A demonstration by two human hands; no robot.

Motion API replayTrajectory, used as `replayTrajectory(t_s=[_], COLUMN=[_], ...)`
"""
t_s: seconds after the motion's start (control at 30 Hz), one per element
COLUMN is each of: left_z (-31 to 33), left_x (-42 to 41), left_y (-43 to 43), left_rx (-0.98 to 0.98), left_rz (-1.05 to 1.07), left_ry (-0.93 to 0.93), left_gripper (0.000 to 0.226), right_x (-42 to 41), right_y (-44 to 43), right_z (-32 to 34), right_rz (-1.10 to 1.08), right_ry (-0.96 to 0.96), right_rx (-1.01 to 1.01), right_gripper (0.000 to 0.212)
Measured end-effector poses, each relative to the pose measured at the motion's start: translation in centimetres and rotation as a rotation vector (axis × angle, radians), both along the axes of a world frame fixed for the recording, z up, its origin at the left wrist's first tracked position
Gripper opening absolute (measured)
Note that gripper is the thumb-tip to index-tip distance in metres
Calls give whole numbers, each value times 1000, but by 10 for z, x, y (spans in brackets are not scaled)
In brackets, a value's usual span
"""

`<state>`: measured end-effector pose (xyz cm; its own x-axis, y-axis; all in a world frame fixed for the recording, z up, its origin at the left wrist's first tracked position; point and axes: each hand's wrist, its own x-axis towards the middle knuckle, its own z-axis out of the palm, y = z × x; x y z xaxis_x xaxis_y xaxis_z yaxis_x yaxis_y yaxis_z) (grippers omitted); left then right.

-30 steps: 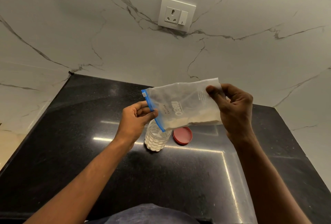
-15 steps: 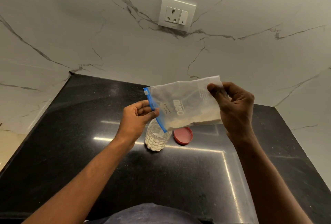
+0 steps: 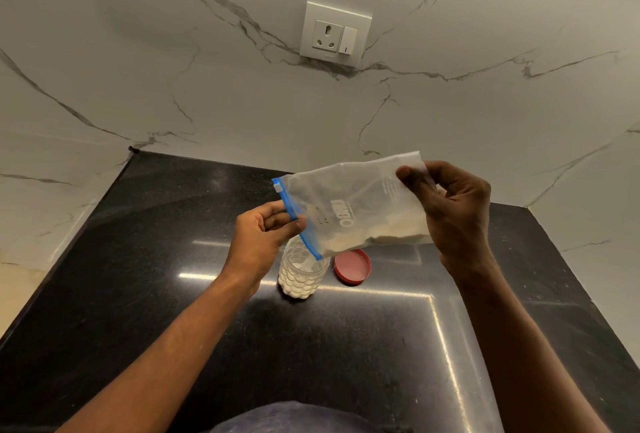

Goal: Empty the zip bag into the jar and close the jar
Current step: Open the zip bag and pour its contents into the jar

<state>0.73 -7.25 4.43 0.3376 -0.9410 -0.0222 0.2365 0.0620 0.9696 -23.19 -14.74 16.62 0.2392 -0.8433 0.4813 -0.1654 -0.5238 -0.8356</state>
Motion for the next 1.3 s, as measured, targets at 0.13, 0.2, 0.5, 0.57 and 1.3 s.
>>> replayTrajectory(t_s=[0.13,0.2,0.5,0.57,1.3], left_z=[-3,-4,-8,-7,-7], left_x=[1,1,2,1,1], left_y=[1,0,3,3,4], left_rx=[3,3,11,14,32], left_rz=[-7,-2,-15,-12,-11], left_ry=[8,1,16,17,47], left_gripper=[32,32,35,34,33], right_x=[1,1,4,6,16], right_y=[0,1,2,2,4], right_z=[-2,-3,-1,2,6], right_rz=[27,25,36,34,51], right_ry=[7,-7,2,-9,-16], right_rx=[19,23,33,26,65], right_gripper=[6,3,17,16,4])
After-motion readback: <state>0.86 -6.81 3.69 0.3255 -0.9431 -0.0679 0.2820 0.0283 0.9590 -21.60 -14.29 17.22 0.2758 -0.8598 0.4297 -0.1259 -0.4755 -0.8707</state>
